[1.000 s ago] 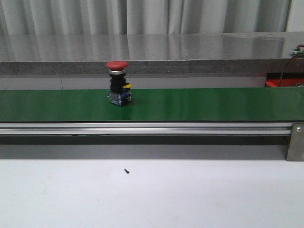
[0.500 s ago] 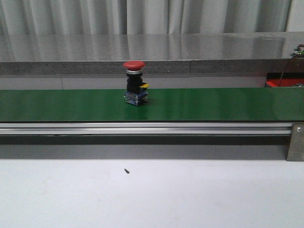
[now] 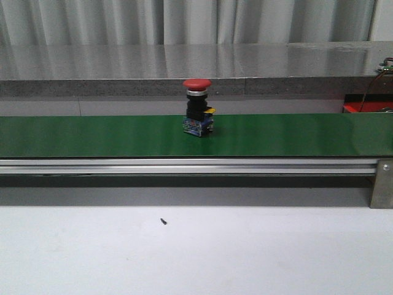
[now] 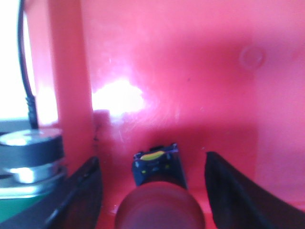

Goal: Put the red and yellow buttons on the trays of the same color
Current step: 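Release the button in the red tray and move the right gripper back to the belt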

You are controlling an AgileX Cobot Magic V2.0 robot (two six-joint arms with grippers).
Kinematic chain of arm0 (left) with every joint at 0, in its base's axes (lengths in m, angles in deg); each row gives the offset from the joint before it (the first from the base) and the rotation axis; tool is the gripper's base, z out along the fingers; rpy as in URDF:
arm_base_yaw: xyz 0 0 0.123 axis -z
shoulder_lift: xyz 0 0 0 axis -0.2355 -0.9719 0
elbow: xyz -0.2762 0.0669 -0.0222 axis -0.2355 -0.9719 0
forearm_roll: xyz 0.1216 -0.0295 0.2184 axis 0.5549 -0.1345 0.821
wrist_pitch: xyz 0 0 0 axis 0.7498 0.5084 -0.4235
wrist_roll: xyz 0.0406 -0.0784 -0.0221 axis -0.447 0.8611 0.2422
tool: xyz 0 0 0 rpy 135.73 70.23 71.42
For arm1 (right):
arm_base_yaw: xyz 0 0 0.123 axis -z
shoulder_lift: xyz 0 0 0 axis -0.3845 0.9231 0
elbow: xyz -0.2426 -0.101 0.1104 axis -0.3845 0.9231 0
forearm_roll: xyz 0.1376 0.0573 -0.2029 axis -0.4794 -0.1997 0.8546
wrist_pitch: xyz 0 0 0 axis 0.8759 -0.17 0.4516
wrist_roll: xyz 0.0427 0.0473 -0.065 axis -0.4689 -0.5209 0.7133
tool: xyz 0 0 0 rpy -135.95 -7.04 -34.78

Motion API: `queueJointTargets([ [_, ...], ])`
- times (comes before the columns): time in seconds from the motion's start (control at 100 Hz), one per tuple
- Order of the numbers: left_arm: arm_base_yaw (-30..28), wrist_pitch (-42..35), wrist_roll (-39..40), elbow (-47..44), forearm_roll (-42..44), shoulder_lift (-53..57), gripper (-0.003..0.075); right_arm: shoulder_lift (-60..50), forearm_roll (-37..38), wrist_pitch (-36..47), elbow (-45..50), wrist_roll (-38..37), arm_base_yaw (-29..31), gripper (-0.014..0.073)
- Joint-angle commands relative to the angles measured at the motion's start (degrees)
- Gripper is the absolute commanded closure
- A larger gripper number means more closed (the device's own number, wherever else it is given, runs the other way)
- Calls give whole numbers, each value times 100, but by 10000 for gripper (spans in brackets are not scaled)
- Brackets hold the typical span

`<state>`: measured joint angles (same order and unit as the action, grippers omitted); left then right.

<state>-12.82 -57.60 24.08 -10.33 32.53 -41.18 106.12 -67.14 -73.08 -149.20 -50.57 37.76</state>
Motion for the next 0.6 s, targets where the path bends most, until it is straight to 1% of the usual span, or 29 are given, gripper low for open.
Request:
queueJointTargets([
  [0.0, 47, -449, 3, 167, -113, -20, 740, -460, 16, -246, -523, 63, 27, 115],
  [0.08, 47, -449, 3, 167, -113, -20, 739, -540, -18, -746, -847, 63, 27, 115],
  [0.15, 47, -449, 3, 167, -113, -20, 740, -674, -204, -1073, -1040, 138, 16, 115],
  [0.3, 47, -449, 3, 167, -113, -20, 740, -1150, -1251, -1209, -981, 616, -2, 115],
  [0.37, 47, -439, 3, 167, -113, -20, 739, -1421, -1615, -1254, -847, 853, -9, 115],
  [0.43, 47, -439, 3, 167, -113, -20, 739, -1696, -1674, -1355, -699, 1004, -71, 115],
  [0.59, 47, -439, 3, 167, -113, -20, 739, -2446, -1519, -1507, -51, 1199, -339, 115],
])
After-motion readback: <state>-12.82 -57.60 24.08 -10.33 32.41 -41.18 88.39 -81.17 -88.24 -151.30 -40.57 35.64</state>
